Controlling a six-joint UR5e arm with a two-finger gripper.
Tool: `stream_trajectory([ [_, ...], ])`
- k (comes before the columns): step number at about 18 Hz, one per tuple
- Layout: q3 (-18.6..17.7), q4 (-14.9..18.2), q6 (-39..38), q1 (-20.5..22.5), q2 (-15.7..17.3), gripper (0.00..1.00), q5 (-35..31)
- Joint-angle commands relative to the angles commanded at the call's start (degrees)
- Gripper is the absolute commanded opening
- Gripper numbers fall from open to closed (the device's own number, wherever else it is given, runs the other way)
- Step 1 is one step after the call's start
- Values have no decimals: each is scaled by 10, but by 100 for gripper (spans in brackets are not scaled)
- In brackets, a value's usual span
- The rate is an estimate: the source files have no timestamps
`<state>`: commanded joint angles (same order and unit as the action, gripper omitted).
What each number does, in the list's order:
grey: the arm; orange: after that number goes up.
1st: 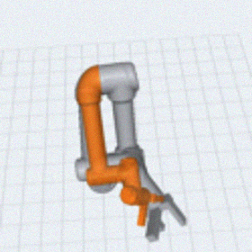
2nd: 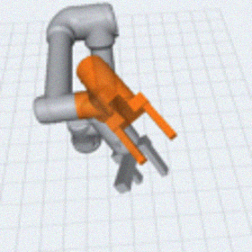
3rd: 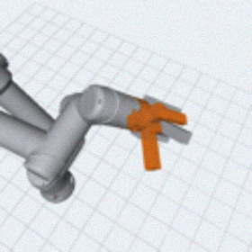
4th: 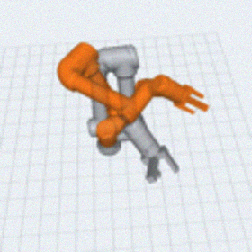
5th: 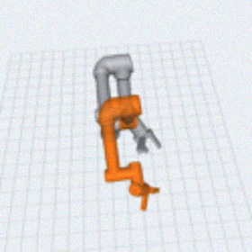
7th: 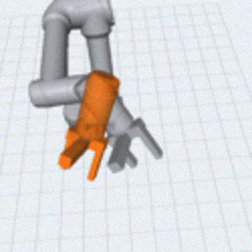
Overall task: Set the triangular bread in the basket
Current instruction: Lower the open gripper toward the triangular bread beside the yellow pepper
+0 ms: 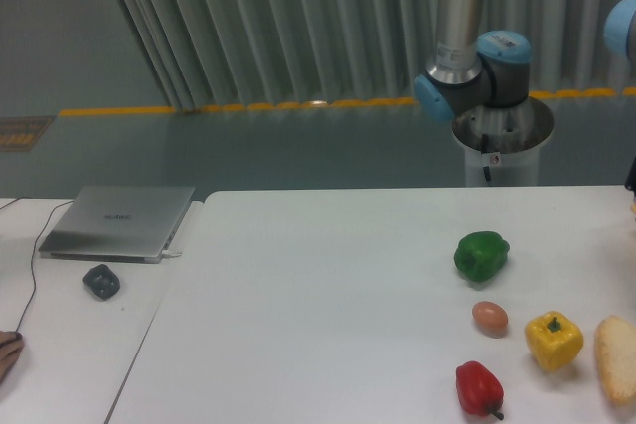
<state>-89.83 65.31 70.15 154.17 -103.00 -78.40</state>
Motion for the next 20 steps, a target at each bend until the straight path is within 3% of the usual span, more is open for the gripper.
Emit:
stream_trajectory([
  [3, 3, -15, -26, -9, -15, 100, -2],
  [9, 20, -89, -146, -45, -59, 100, -4],
  [13, 41, -90, -145, -73, -97, 100, -40],
  [20, 69, -98, -144, -75, -138, 100, -39],
])
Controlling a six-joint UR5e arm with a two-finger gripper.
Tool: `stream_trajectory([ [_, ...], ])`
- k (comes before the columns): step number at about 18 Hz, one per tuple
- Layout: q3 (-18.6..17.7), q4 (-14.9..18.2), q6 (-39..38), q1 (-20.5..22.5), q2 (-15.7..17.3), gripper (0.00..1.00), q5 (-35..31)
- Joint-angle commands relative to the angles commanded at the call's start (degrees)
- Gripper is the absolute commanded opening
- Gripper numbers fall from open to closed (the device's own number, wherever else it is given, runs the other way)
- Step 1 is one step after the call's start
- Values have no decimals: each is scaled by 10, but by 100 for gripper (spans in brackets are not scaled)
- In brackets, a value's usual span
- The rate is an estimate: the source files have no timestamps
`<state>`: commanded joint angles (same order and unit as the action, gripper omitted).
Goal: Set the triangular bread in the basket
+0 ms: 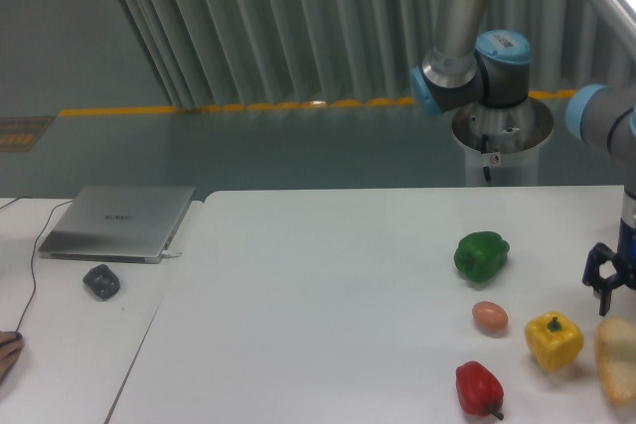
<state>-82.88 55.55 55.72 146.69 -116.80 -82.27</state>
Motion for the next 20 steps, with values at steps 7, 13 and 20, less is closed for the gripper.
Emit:
stream_trajectory([
  [7, 3, -7, -1, -4, -22, 100, 5],
  [13, -3, -6, -1, -11, -34, 100, 7],
  [20, 4, -8, 1, -11, -49, 100, 7],
])
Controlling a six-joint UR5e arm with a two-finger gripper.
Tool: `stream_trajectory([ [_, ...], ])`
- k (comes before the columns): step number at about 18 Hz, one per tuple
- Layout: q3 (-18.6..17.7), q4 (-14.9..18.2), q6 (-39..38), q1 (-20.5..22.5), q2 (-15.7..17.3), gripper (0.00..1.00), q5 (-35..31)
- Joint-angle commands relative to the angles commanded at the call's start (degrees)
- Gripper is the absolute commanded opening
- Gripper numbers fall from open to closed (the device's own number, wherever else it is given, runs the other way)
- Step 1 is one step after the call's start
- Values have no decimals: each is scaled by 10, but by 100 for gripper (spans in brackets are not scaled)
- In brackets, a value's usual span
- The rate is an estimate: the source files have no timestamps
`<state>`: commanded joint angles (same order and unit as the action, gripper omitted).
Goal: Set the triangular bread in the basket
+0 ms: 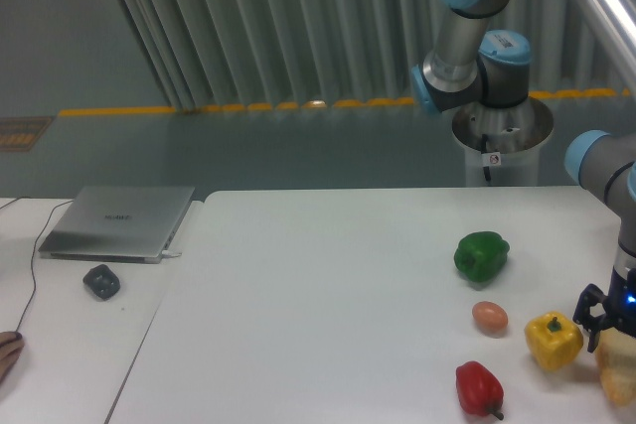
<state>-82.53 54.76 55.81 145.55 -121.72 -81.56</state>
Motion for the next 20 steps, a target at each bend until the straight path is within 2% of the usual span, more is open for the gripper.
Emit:
stream_trajectory([
  [20, -4, -2, 2, 0, -7, 100, -5],
])
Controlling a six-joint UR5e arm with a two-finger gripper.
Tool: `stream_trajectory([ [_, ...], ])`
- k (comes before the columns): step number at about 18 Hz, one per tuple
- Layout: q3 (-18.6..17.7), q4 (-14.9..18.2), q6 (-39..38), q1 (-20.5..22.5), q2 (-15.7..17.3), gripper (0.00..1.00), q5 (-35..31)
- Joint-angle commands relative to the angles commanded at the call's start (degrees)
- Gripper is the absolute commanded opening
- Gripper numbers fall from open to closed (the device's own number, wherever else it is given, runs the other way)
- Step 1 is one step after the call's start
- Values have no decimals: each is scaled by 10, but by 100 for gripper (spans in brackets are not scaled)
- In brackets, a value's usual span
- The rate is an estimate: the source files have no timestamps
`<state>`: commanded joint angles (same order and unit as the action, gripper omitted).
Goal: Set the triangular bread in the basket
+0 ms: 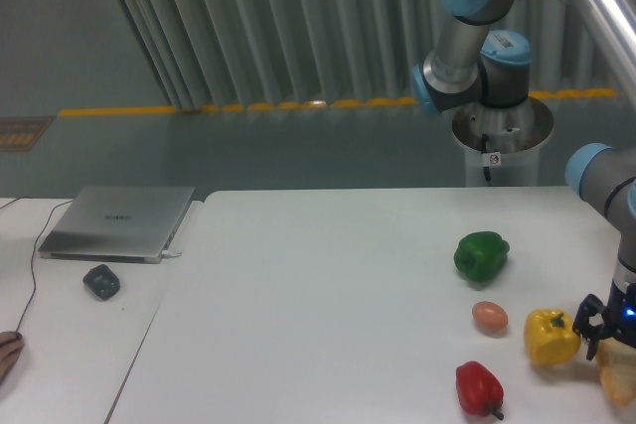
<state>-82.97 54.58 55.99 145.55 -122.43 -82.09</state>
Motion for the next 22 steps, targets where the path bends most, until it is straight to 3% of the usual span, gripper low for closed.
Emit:
stream_trajectory([
  [15, 2, 1, 0, 0, -11, 99, 0],
  [18, 1, 3, 0, 0, -11, 82, -1],
  [19, 2, 3, -2, 0, -10, 68, -1],
  [22, 3, 7, -2, 2, -3, 51, -2],
])
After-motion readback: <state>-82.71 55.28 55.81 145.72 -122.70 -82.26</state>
